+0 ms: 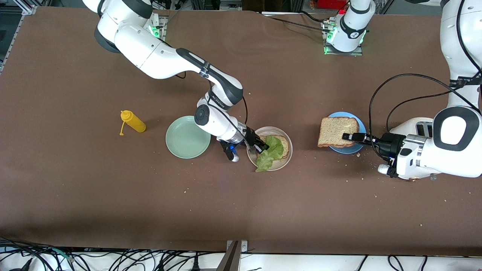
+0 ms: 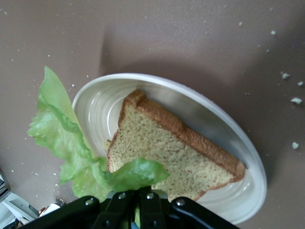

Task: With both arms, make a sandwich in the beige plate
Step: 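Open the right gripper over the lettuce while the left gripper carries toast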

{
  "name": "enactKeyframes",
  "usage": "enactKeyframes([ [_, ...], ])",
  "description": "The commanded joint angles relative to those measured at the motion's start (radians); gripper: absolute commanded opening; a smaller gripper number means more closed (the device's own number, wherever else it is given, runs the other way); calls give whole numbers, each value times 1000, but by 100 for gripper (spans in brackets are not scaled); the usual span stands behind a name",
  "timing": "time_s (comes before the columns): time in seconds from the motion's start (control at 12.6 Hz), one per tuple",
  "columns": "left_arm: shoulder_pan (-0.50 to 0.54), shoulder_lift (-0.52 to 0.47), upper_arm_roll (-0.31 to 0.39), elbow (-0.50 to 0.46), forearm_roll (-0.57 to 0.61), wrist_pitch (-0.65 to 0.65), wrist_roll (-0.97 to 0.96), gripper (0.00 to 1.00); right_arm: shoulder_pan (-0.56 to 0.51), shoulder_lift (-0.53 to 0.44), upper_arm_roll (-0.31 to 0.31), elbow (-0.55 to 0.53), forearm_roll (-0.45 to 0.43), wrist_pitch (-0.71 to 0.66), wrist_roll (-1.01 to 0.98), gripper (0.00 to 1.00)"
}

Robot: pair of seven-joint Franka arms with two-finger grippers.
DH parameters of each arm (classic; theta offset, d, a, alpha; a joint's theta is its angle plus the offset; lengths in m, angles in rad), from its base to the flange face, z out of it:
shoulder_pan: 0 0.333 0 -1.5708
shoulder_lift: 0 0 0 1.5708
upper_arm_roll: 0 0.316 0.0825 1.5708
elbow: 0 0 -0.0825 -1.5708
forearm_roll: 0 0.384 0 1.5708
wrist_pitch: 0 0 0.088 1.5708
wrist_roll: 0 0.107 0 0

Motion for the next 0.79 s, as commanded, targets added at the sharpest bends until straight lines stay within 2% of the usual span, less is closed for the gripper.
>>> enactKeyframes([
  [0.0,2,16,4,20,-36,-13,-15,0,3,23,20,30,13,8,32,35],
  [0.08,2,17,4,20,-49,-13,-15,0,3,23,20,31,13,6,44,40],
  [0.24,2,26,6,18,-86,-13,-15,0,3,23,20,29,10,5,47,100],
  [0.56,0,32,6,18,-117,-13,-15,0,0,7,20,29,4,-6,43,100],
  [0.71,-13,39,6,17,-135,-10,-17,0,-4,-29,17,29,4,-76,41,100],
])
